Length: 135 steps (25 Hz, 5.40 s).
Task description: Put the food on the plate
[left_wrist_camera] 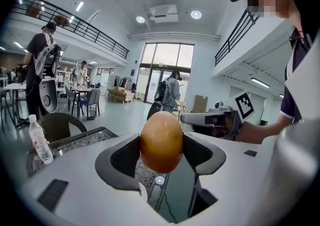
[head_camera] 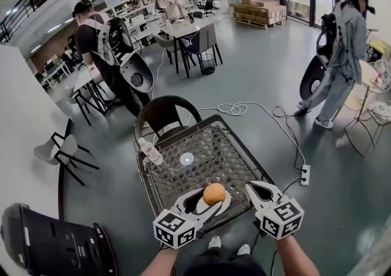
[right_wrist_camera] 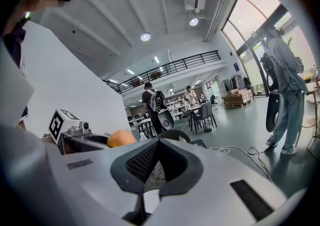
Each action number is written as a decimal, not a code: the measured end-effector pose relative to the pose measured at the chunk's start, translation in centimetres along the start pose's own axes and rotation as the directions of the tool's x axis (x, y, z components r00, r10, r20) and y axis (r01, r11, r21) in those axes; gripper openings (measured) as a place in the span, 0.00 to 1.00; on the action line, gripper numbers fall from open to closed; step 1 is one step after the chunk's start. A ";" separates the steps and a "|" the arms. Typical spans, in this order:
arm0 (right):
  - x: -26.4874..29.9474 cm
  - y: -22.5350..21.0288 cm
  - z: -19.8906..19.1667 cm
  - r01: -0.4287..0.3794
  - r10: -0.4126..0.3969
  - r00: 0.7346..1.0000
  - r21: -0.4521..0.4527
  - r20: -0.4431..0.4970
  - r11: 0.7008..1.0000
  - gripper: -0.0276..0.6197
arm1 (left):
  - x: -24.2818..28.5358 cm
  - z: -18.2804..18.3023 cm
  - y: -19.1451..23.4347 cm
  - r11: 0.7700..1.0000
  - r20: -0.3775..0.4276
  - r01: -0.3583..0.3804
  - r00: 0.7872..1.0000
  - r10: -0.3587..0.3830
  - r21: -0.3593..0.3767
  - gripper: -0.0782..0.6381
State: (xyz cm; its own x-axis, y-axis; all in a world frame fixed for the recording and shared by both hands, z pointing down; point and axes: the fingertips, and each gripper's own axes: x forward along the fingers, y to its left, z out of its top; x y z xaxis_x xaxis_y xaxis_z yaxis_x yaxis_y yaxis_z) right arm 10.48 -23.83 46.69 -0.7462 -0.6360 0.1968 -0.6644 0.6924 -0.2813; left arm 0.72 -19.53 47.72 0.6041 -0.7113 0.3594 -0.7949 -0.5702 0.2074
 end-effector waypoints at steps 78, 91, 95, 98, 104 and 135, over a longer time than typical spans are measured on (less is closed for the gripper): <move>5.9 1.2 -8.6 0.032 -0.030 0.978 0.008 -0.204 0.999 0.05 | 6.7 -11.8 7.8 0.999 -0.274 0.005 0.962 0.006 0.039 0.56; 5.1 3.3 1.4 0.014 -0.011 0.999 -0.071 0.037 0.997 0.05 | 1.8 2.2 2.2 0.993 0.079 0.067 0.994 -0.075 0.098 0.22; 4.7 5.1 4.5 -0.019 0.027 0.994 -0.085 0.105 0.996 0.05 | 0.3 5.5 1.2 0.990 0.152 0.066 0.985 -0.084 0.123 0.12; 4.0 7.3 6.9 -0.048 0.066 0.987 -0.122 0.148 0.991 0.05 | -1.1 6.9 0.8 0.992 0.183 0.056 0.980 -0.076 0.114 0.12; 2.9 9.3 8.7 -0.065 0.097 0.976 -0.165 0.195 0.984 0.05 | -3.1 8.4 -0.2 0.994 0.235 0.059 0.969 -0.079 0.095 0.12; 3.6 9.7 8.3 -0.106 0.134 0.973 -0.151 0.186 0.983 0.05 | -3.4 8.0 -0.5 0.993 0.215 0.062 0.973 -0.082 0.099 0.12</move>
State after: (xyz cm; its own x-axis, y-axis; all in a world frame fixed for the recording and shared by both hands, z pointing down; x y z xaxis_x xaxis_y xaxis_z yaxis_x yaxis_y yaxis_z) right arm 1.75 -22.25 36.89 -0.8074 -0.5896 -0.0211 -0.5799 0.7997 -0.1553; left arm -0.49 -20.16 39.11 0.6657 -0.7335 0.1373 -0.7462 -0.6514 0.1378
